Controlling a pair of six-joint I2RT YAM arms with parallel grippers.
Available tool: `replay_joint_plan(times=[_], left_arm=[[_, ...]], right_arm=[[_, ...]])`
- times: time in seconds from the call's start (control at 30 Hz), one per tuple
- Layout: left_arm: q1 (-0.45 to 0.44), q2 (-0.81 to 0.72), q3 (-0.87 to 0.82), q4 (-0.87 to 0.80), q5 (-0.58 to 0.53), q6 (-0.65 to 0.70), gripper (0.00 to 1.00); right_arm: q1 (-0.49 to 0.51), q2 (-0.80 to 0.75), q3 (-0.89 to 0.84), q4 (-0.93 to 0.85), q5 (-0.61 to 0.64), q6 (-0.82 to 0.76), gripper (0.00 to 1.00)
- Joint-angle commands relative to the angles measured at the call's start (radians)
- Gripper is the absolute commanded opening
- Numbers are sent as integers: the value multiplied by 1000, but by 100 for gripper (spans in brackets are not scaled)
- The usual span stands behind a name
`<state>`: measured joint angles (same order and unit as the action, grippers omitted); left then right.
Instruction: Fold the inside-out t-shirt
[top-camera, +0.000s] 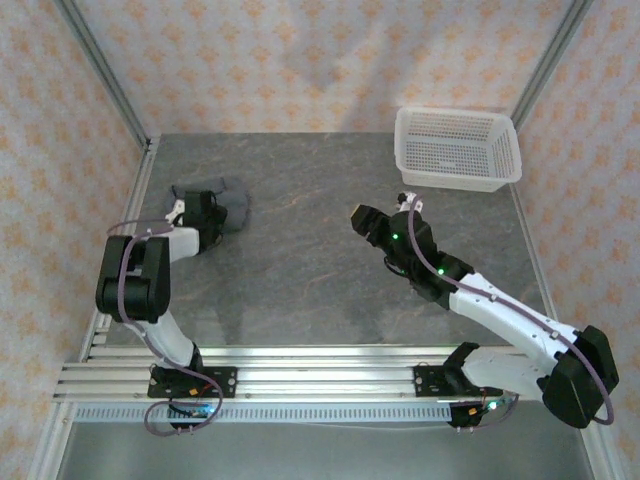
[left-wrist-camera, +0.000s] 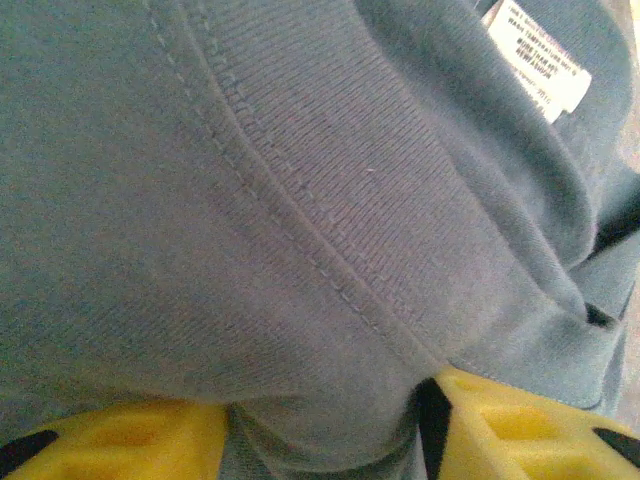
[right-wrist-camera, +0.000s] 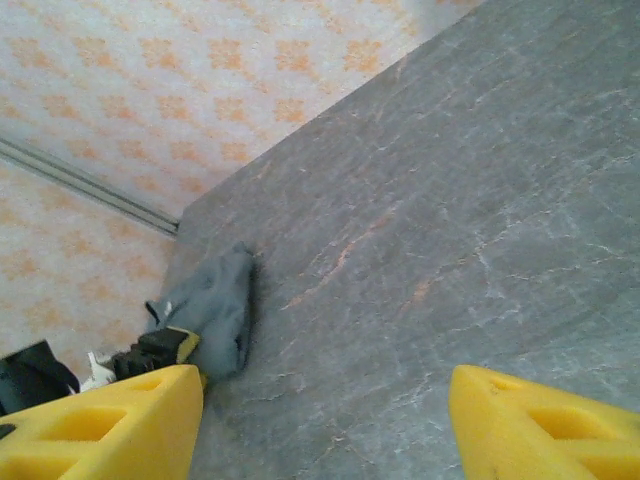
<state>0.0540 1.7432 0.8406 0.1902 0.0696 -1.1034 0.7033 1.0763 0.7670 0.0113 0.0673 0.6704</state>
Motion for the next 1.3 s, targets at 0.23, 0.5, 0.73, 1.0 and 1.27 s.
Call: replay_joint_plan(times=[0.23,0.5,0.73,1.0,1.27], left_arm=[[61,307,437,-12,-20,11,46],[140,490,721,-131,-51,68,47],[235,584,918,-303,-37,160,51],[267,683,1114,-324,79,229,61],[142,222,683,-69,120,282,78]], right_arm=[[-25,53,93,-96,92,-67,66],[-82,87,158,-137,38,-106,66],[-112,102,191,-163,13,-124,66],[-114,148,229,-187,1,-120,66],[-163,38,219,-323,202,-275,70]])
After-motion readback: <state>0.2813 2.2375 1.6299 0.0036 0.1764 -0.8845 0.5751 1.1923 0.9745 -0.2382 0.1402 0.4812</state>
